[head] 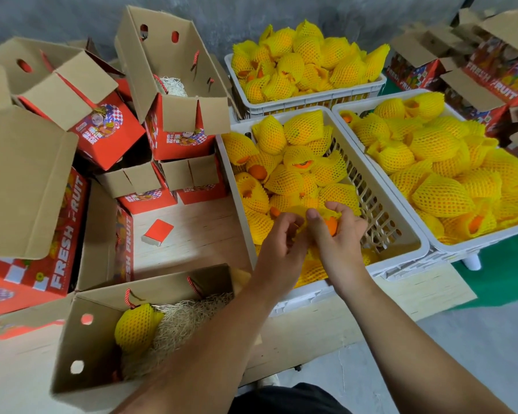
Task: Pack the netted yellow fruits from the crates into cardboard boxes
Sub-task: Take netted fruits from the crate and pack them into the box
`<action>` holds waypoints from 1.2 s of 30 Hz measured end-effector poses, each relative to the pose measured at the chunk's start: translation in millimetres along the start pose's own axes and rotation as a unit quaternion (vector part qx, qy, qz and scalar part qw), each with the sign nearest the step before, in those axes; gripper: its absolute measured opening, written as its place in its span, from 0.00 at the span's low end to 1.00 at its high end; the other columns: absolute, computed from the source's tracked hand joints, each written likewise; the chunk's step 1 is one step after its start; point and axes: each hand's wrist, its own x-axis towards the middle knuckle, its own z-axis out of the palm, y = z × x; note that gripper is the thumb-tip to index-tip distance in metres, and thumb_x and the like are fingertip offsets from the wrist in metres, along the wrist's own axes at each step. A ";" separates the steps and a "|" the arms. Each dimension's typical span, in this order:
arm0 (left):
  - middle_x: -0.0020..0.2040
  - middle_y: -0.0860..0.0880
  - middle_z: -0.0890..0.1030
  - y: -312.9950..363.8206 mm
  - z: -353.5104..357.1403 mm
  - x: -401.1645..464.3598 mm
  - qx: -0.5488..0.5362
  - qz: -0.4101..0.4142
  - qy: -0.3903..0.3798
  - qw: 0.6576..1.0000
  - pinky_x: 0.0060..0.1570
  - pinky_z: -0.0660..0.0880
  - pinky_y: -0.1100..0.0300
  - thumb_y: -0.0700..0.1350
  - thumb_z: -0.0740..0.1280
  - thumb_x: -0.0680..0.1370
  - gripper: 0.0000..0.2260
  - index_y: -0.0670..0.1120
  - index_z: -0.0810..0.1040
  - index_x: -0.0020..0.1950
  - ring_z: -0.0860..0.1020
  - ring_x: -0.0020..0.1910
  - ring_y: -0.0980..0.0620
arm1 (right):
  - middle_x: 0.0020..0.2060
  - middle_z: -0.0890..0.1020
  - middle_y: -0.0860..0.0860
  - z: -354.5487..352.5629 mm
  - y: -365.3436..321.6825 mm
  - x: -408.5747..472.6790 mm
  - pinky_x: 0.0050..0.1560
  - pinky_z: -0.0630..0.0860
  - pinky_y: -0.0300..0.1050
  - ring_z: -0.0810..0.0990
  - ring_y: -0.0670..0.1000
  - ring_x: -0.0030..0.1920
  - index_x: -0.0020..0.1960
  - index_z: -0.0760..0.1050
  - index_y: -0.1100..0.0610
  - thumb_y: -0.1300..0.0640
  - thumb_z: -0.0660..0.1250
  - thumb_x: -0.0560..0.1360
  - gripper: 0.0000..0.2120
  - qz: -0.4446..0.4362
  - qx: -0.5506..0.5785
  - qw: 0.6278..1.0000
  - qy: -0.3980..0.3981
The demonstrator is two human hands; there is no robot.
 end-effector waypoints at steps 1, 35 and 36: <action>0.39 0.59 0.74 3.4 -2.7 -1.7 0.000 0.002 0.016 1.000 0.38 0.69 0.66 0.50 0.67 0.82 0.02 0.54 0.75 0.53 0.71 0.38 0.59 | 0.65 0.69 0.52 1.9 0.0 -3.1 0.62 0.77 0.50 0.77 0.52 0.61 0.66 0.71 0.42 0.36 0.70 0.68 0.29 0.028 0.083 0.995 -0.039; 0.60 0.48 0.82 -41.8 -303.8 -129.0 0.347 -0.192 -0.274 0.876 0.61 0.73 0.57 0.41 0.61 0.84 0.11 0.46 0.82 0.61 0.78 0.60 0.48 | 0.38 0.86 0.54 203.5 -28.6 -162.1 0.32 0.77 0.38 0.84 0.47 0.35 0.58 0.79 0.59 0.59 0.71 0.76 0.11 0.218 -0.044 0.946 -0.237; 0.61 0.46 0.81 -46.5 -298.4 -126.1 0.407 -0.209 -0.333 0.824 0.60 0.73 0.57 0.41 0.60 0.84 0.12 0.43 0.81 0.63 0.78 0.61 0.46 | 0.31 0.84 0.51 210.8 -27.0 -160.0 0.28 0.72 0.34 0.83 0.43 0.30 0.56 0.79 0.61 0.60 0.71 0.76 0.10 0.226 -0.100 0.933 -0.261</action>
